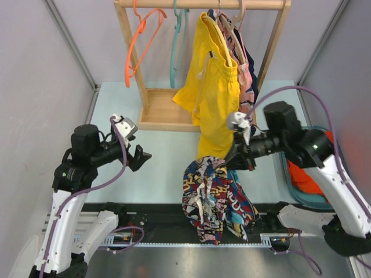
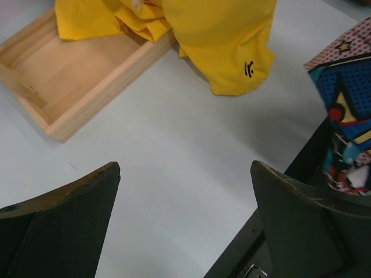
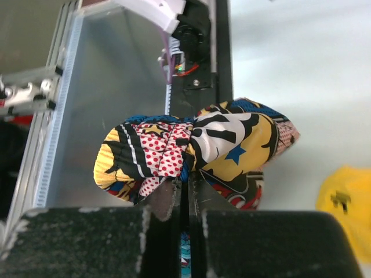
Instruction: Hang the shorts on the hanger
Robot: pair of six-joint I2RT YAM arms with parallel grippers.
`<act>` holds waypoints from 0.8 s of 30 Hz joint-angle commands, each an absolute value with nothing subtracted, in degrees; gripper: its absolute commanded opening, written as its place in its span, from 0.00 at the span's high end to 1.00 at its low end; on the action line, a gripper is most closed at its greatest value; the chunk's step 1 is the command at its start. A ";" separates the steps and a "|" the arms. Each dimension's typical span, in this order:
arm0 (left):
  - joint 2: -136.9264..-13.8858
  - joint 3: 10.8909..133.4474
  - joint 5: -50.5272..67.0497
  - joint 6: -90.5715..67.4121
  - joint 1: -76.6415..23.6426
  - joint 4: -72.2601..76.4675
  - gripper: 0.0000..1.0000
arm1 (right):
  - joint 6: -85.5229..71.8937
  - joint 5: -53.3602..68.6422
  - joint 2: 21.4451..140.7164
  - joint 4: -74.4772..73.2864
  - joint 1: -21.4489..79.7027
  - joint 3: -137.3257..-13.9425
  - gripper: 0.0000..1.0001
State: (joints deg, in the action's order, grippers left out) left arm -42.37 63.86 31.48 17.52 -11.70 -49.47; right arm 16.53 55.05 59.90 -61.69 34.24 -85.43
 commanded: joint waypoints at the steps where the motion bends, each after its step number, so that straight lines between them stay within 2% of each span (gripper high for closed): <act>1: -42.10 61.35 39.01 24.95 -11.34 -50.17 0.00 | 20.54 47.04 67.47 -50.02 45.25 -89.55 1.00; 5: -39.82 57.05 46.48 33.38 -11.34 -51.86 0.00 | 24.77 47.10 71.28 -42.31 45.97 -90.53 1.00; 8: -36.22 52.48 47.46 36.55 -11.34 -49.40 0.00 | 26.62 50.53 71.80 -34.21 45.17 -87.11 1.00; 12: -32.18 51.68 49.75 43.59 -11.60 -46.77 0.05 | 28.30 56.14 74.17 -30.76 45.44 -85.17 1.00; 15: -32.16 56.41 50.01 50.43 -12.73 -47.54 0.06 | 31.80 58.44 75.23 -33.65 45.53 -85.17 1.00; 18: -38.82 66.68 48.96 61.41 -16.95 -62.24 0.06 | 36.54 59.32 75.93 -39.71 45.88 -85.25 1.00; 20: -44.00 72.83 46.77 60.92 -20.46 -65.20 0.07 | 39.19 60.11 76.55 -44.46 46.05 -85.25 1.00; 24: -46.15 74.89 41.32 61.43 -31.78 -65.57 0.05 | 44.73 61.78 79.36 -48.77 45.27 -84.82 1.00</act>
